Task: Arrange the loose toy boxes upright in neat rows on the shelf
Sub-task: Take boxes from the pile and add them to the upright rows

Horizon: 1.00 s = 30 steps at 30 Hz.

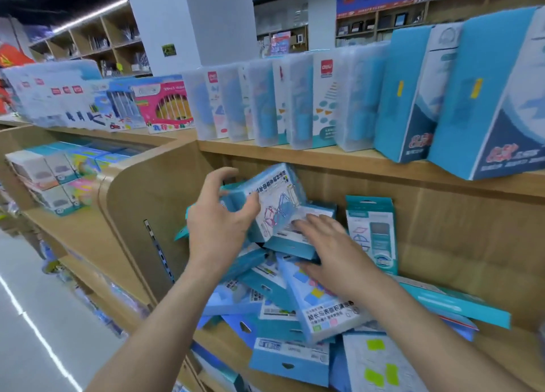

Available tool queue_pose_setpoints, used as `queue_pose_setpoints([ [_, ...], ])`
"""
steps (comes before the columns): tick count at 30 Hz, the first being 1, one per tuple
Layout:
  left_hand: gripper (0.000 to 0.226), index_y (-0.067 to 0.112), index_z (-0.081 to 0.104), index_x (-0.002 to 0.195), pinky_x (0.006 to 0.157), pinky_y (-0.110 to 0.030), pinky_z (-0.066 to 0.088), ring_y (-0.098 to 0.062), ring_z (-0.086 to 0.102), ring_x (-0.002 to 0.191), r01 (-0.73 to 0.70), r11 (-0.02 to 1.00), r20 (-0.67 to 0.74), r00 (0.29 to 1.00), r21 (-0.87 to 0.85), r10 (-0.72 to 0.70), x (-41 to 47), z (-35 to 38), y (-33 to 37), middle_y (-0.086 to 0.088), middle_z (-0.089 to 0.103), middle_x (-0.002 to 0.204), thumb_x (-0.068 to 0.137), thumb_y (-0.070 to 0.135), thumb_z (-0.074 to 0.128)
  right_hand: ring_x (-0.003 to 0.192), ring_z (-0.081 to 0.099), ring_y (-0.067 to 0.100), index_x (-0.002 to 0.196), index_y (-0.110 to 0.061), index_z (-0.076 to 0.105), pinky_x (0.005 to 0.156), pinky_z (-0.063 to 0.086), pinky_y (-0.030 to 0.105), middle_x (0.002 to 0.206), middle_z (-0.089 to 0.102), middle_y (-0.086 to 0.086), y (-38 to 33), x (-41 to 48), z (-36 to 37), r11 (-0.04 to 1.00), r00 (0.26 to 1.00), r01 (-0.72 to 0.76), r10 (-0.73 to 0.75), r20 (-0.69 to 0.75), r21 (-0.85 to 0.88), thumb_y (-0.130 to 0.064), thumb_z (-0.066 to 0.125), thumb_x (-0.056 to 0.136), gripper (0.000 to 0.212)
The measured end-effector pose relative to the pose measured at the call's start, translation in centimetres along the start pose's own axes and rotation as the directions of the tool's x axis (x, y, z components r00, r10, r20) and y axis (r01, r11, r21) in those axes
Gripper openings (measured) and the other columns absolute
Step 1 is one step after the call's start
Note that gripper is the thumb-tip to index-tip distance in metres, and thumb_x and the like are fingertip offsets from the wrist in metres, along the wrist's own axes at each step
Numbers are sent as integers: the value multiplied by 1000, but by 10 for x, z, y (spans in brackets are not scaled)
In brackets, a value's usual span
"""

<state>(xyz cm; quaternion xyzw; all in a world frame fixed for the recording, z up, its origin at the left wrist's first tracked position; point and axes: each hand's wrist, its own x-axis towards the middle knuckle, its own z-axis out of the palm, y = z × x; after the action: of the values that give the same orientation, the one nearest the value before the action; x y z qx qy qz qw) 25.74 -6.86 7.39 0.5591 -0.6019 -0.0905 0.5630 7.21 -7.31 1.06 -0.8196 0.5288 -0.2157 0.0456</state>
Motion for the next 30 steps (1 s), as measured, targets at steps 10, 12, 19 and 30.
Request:
queue_pose_setpoints([
  [10,18,23,61,97,52,-32,57,-13,71,63,410,738,178,909,-535,-376,1,-43,-41,16,71,71,83,23,71,95,64,27,109,-7,60,64,57,35,102,65,8,-14,8,15,960,961,34,-108,-254,-279,-9,74,65,46],
  [12,20,21,60,99,49,-30,55,-17,71,63,436,664,212,894,-608,-394,0,-47,-46,10,73,71,83,20,70,89,66,26,106,-5,63,60,57,34,99,68,9,-20,6,10,955,919,14,-129,-373,-297,-8,68,66,40],
  [19,43,14,58,110,60,-35,58,-21,71,76,500,429,297,838,-752,-457,-16,-48,-58,-8,73,97,70,20,74,60,58,10,93,-29,64,58,54,22,72,65,-7,-45,-44,-26,816,524,-31,505,-686,577,-5,74,75,32],
  [30,31,23,58,95,45,-20,50,-5,65,54,506,308,357,830,-805,-429,-61,-29,-31,9,72,69,65,22,67,45,55,7,75,-16,60,41,44,14,60,66,-4,-39,-140,-35,260,101,247,951,-292,933,-10,54,90,17],
])
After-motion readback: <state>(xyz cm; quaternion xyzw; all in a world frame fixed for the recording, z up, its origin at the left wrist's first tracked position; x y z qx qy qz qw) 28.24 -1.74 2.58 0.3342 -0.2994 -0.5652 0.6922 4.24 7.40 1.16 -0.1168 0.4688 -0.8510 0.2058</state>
